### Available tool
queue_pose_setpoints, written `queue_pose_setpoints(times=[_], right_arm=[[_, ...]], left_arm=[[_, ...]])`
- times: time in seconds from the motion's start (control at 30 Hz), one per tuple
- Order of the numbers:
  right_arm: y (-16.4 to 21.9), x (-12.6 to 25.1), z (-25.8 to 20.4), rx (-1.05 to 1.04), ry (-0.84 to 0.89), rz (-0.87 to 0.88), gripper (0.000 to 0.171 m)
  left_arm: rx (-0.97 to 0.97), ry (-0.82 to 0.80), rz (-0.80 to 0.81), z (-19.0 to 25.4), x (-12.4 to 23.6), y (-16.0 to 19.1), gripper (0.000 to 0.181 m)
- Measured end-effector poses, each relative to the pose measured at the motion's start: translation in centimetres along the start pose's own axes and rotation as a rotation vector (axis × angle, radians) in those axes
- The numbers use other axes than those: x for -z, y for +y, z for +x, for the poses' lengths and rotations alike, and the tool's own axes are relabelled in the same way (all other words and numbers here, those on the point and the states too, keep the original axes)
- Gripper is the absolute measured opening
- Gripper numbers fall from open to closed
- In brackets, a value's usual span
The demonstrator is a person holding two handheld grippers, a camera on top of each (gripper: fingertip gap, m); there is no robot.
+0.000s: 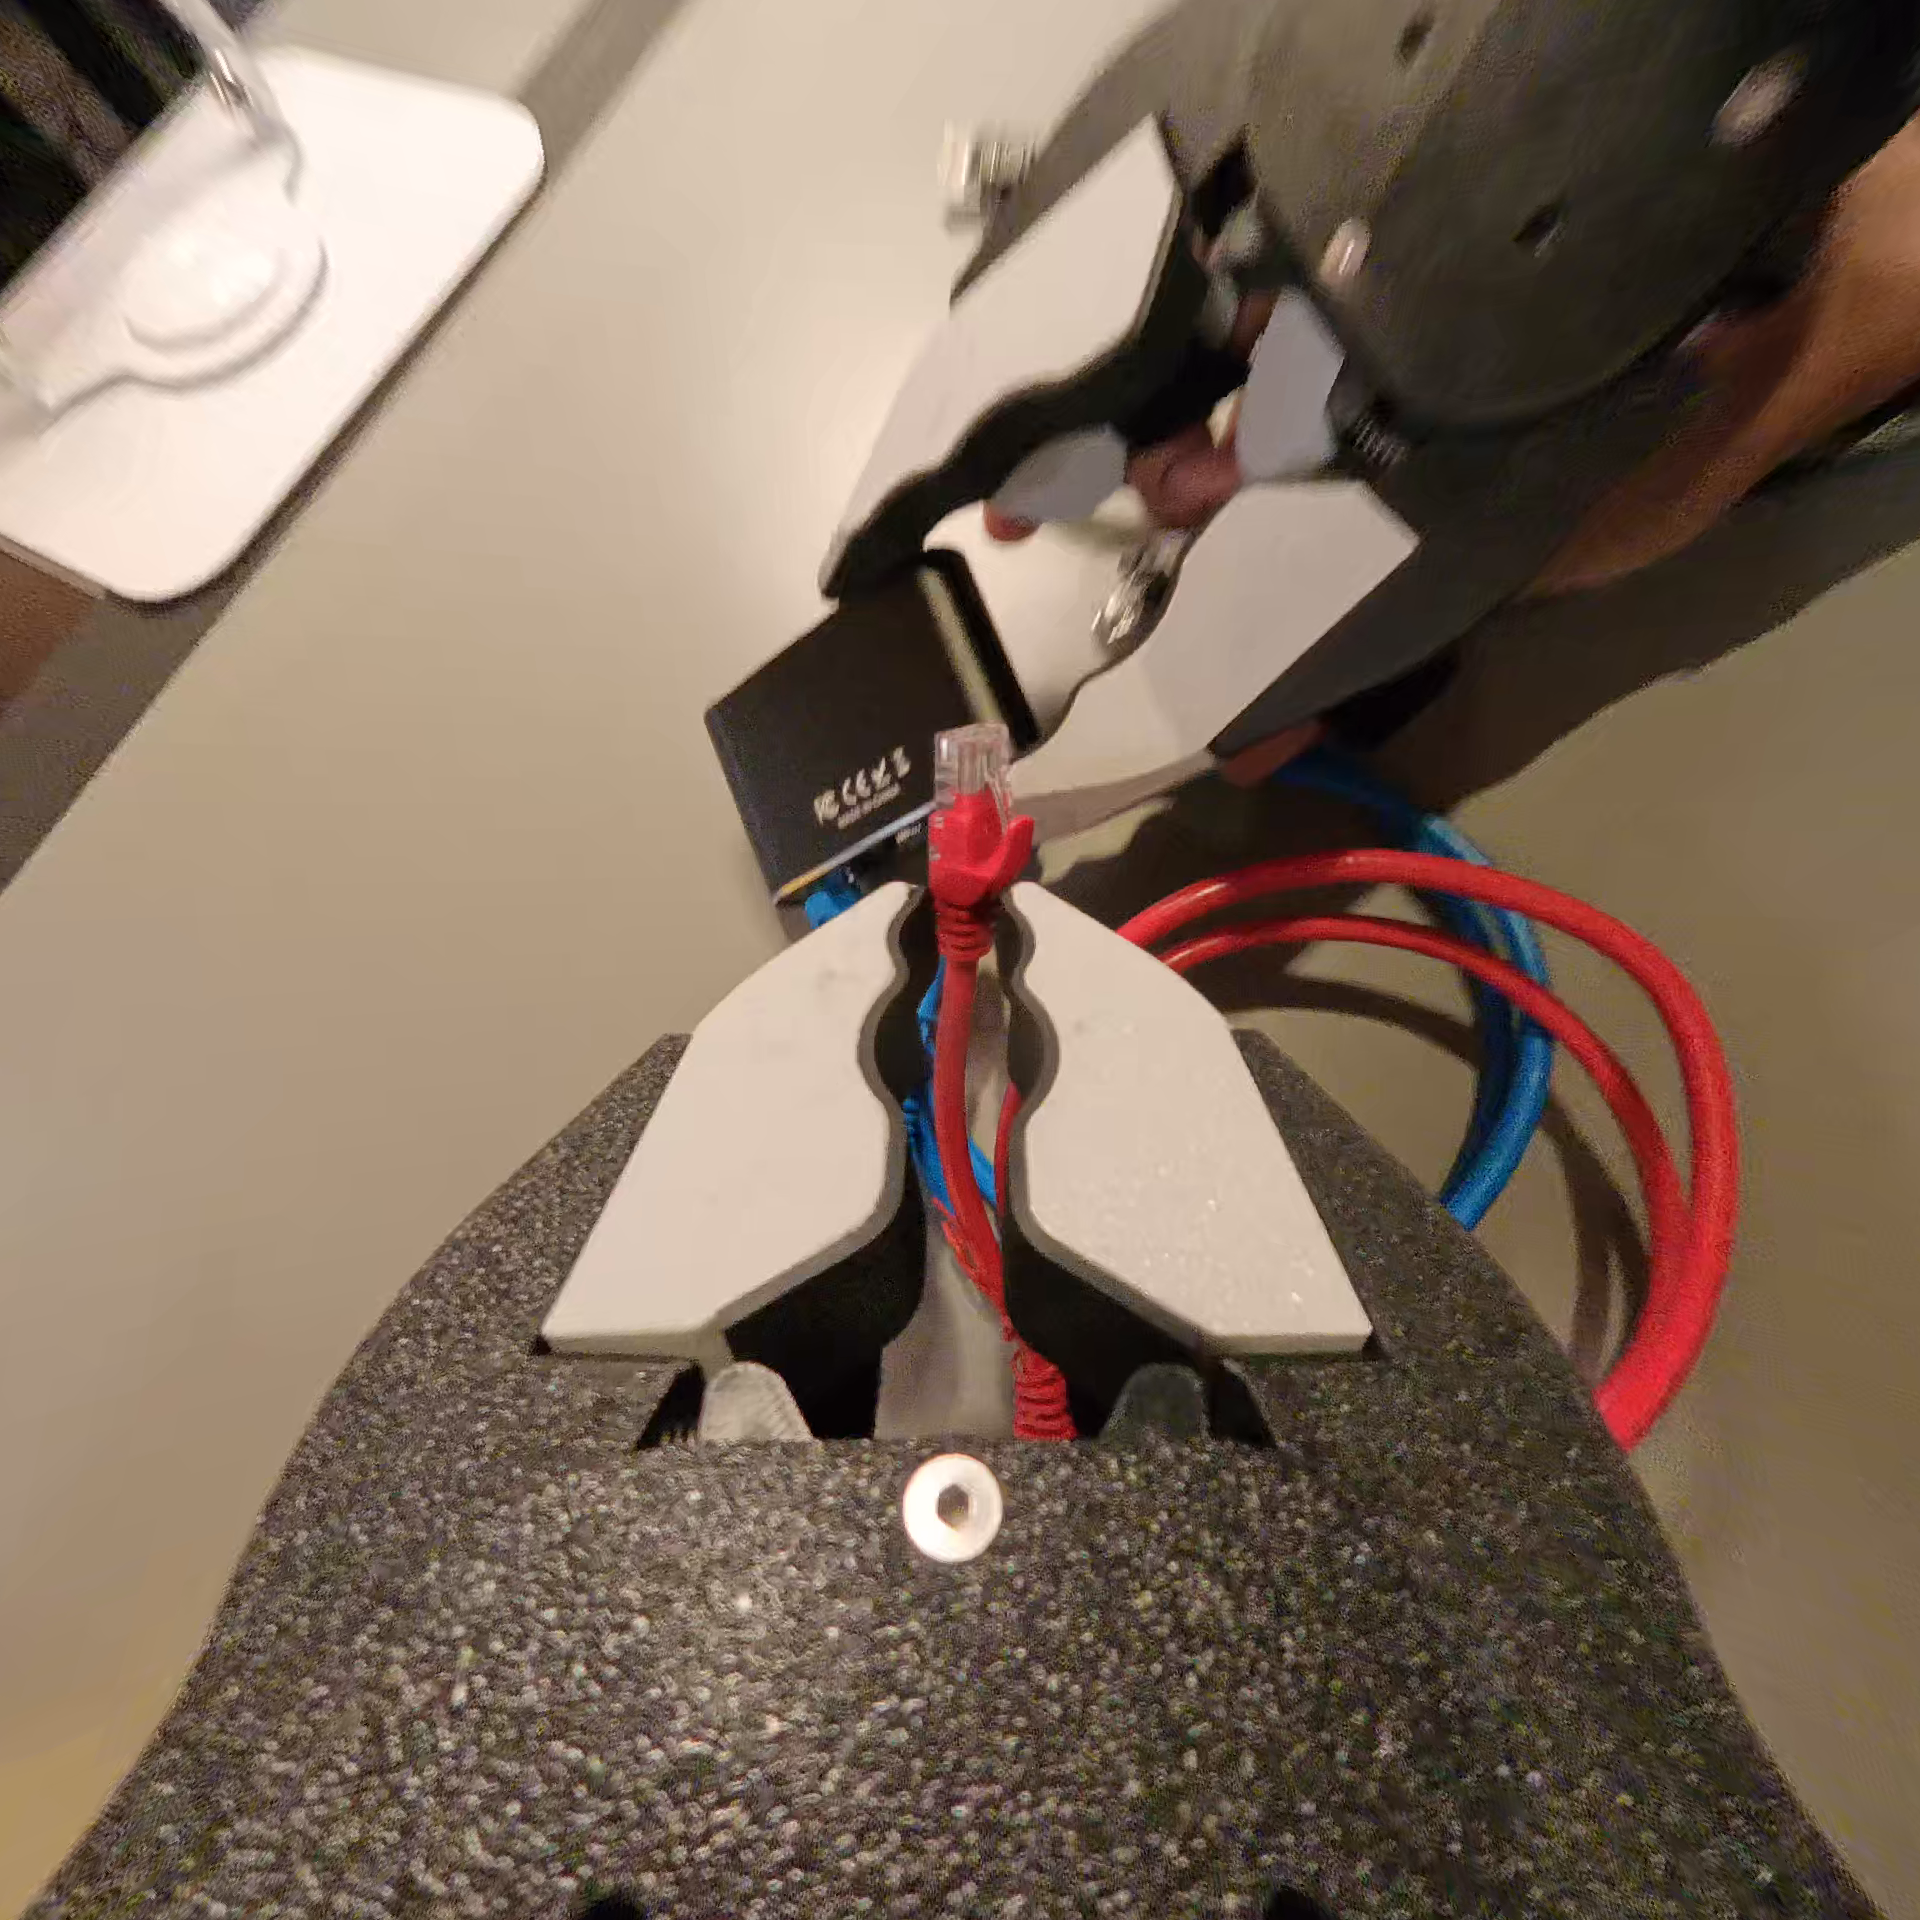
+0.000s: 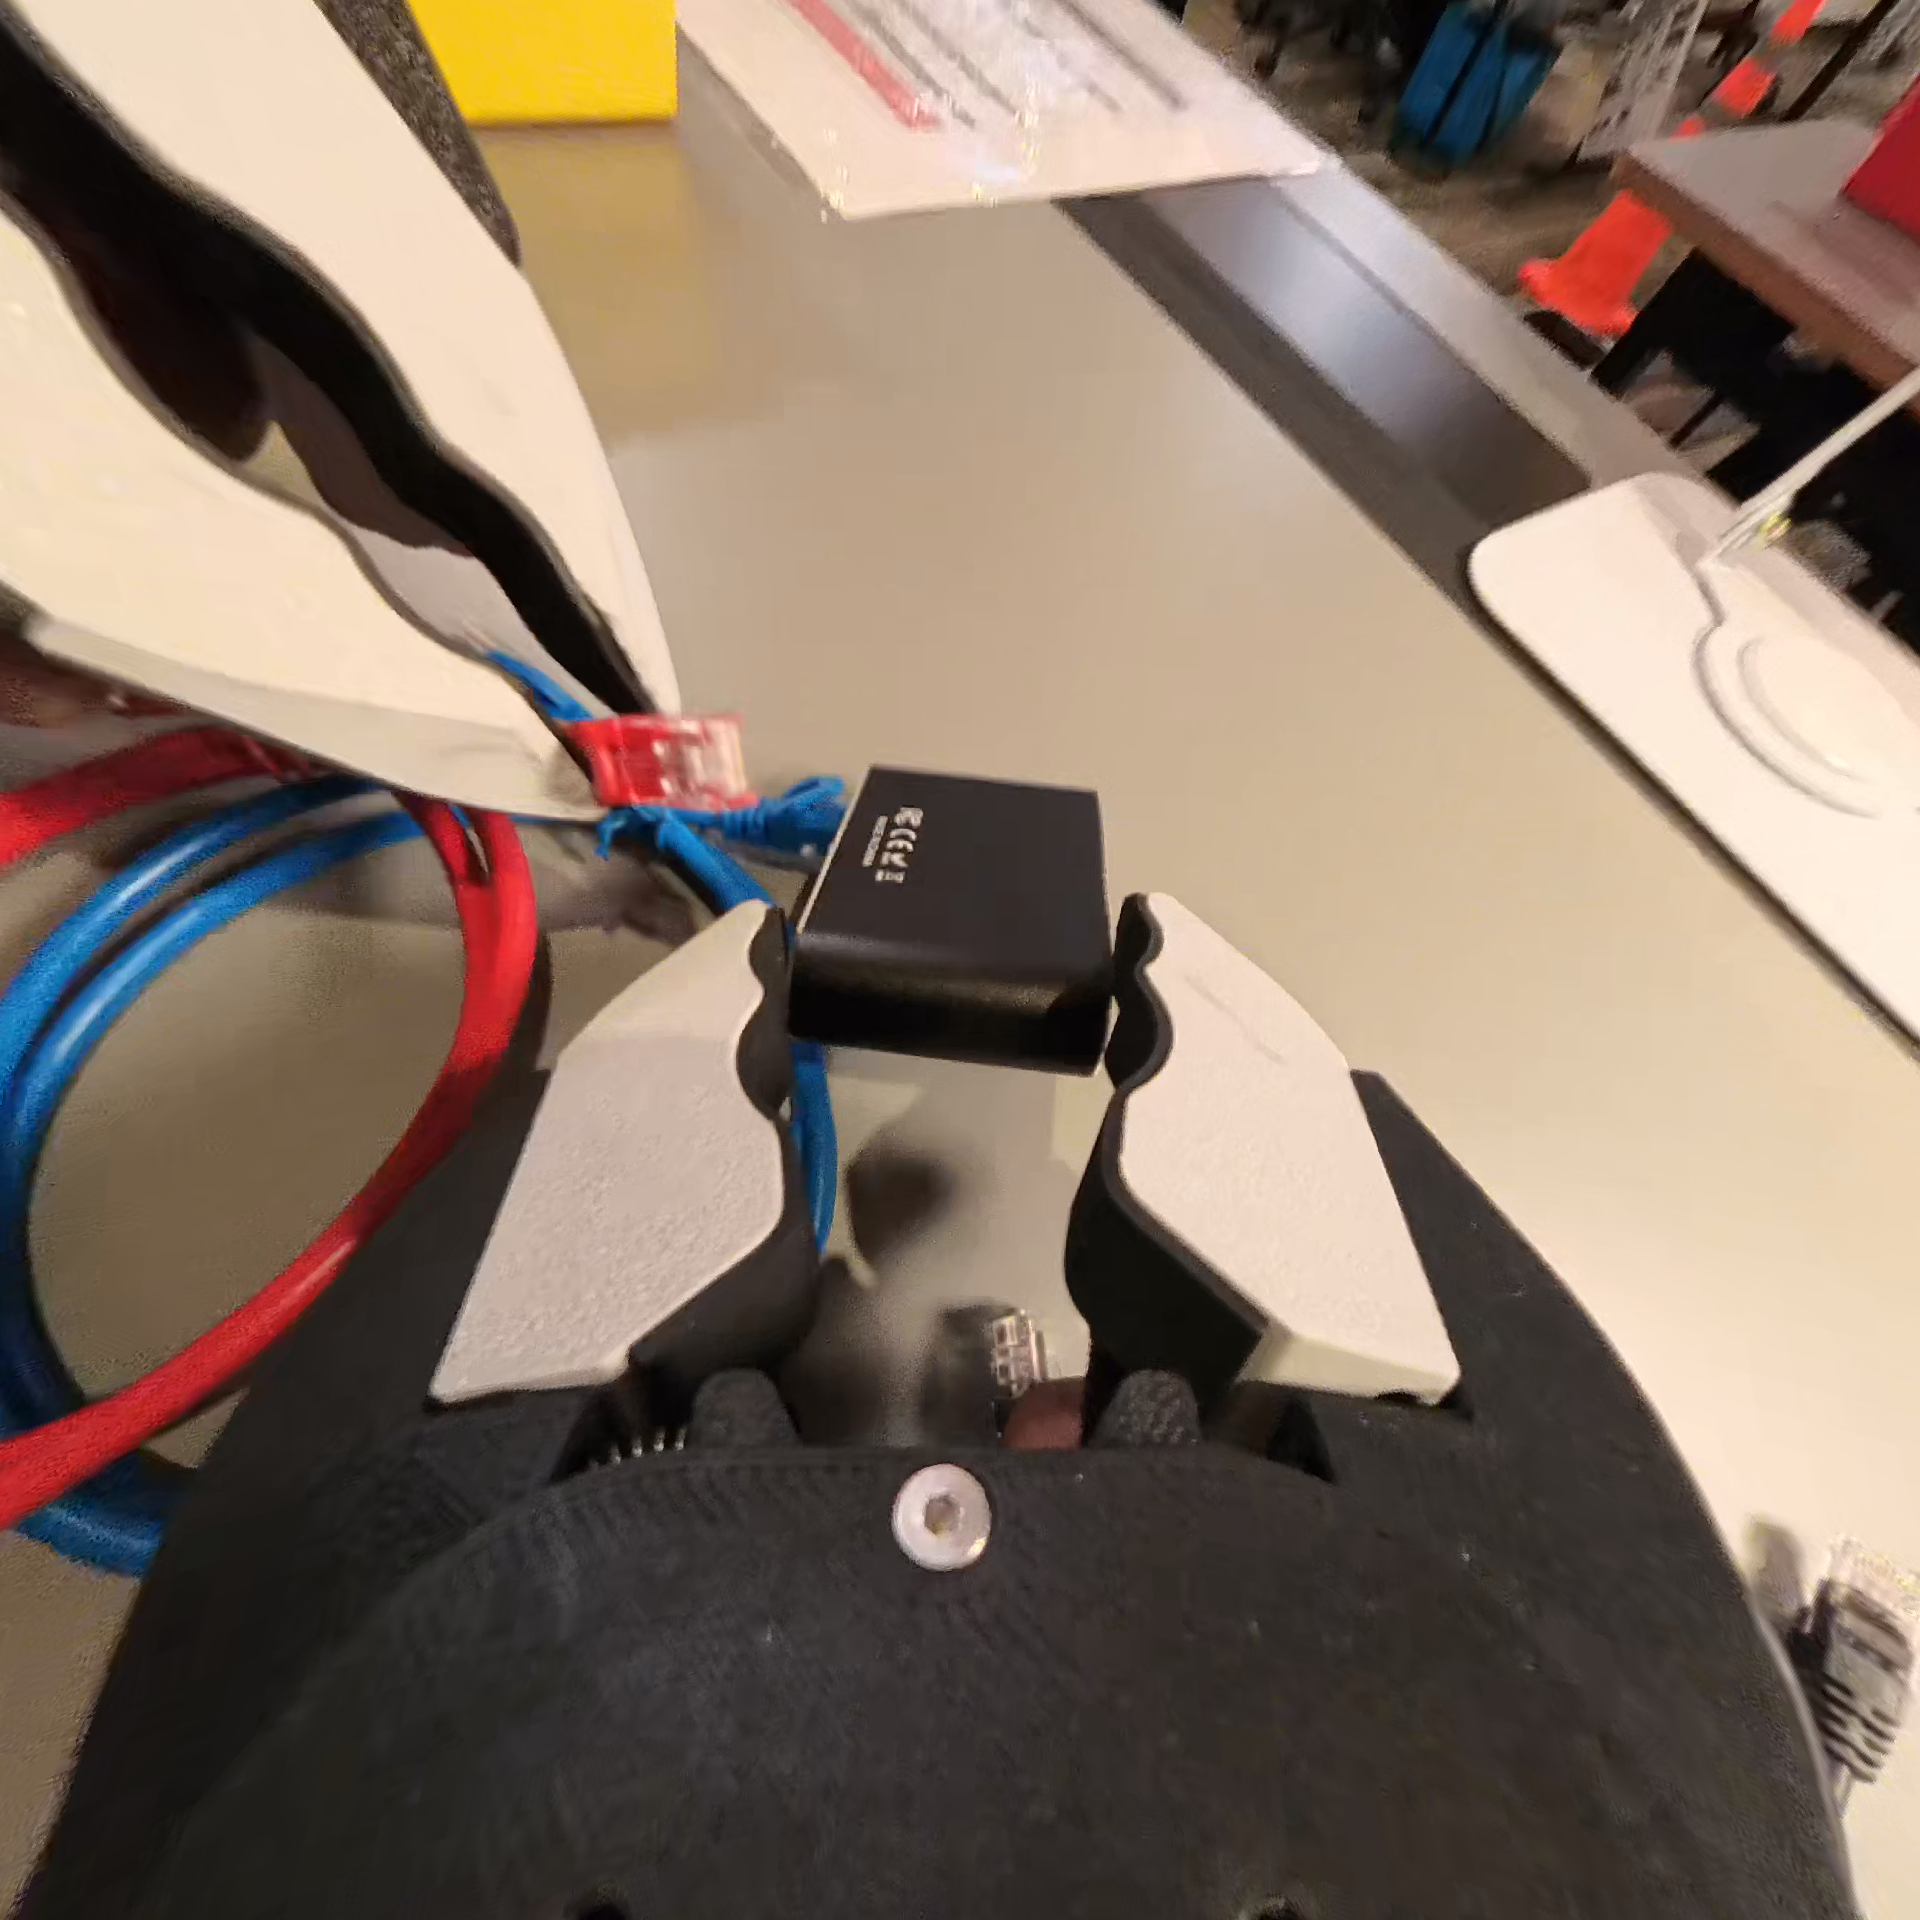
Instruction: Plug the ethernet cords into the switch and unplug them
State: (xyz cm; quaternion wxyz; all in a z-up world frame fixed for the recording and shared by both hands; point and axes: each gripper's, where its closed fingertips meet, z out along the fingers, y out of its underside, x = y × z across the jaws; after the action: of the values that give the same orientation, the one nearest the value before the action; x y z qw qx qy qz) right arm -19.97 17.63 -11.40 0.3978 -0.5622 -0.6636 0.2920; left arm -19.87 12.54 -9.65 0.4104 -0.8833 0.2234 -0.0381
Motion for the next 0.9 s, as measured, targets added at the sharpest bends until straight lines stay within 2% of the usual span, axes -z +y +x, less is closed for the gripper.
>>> queue_pose_setpoints(times=[0.03,0.17,0.27,0.43,0.6,0.73,0.8,0.9], right_arm=[[-0.5,0.3,0.2,0.008,0.001,0.036,0.060],[-2.1,1.6,1.7,0.066,0.075,0.156,0.059],[-3.0,2.9,2.2,0.164,0.134,0.251,0.060],[-2.2,4.5,1.6,0.318,0.219,0.265,0.060],[1.6,4.7,1.3,0.245,0.197,0.097,0.060],[2.3,5.2,1.0,0.283,0.161,0.088,0.061],[2.1,5.3,0.9,0.329,0.124,0.126,0.053],[0.8,6.7,0.1,0.507,0.064,0.291,0.049]], left_arm=[[0.020,0.021,0.061,0.2,0.5,-0.9,0.012],[0.147,0.134,0.245,0.9,1.9,-3.6,0.011],[0.287,0.248,0.302,1.5,2.0,-4.2,0.011],[0.411,0.333,0.305,2.0,0.5,-3.9,0.011],[0.421,0.377,0.293,3.1,-0.9,-3.7,0.011],[0.424,0.412,0.279,3.8,-1.8,-3.4,0.011],[0.427,0.432,0.276,4.1,-2.1,-3.3,0.011],[0.426,0.465,0.276,4.5,-2.2,-3.2,0.011]])
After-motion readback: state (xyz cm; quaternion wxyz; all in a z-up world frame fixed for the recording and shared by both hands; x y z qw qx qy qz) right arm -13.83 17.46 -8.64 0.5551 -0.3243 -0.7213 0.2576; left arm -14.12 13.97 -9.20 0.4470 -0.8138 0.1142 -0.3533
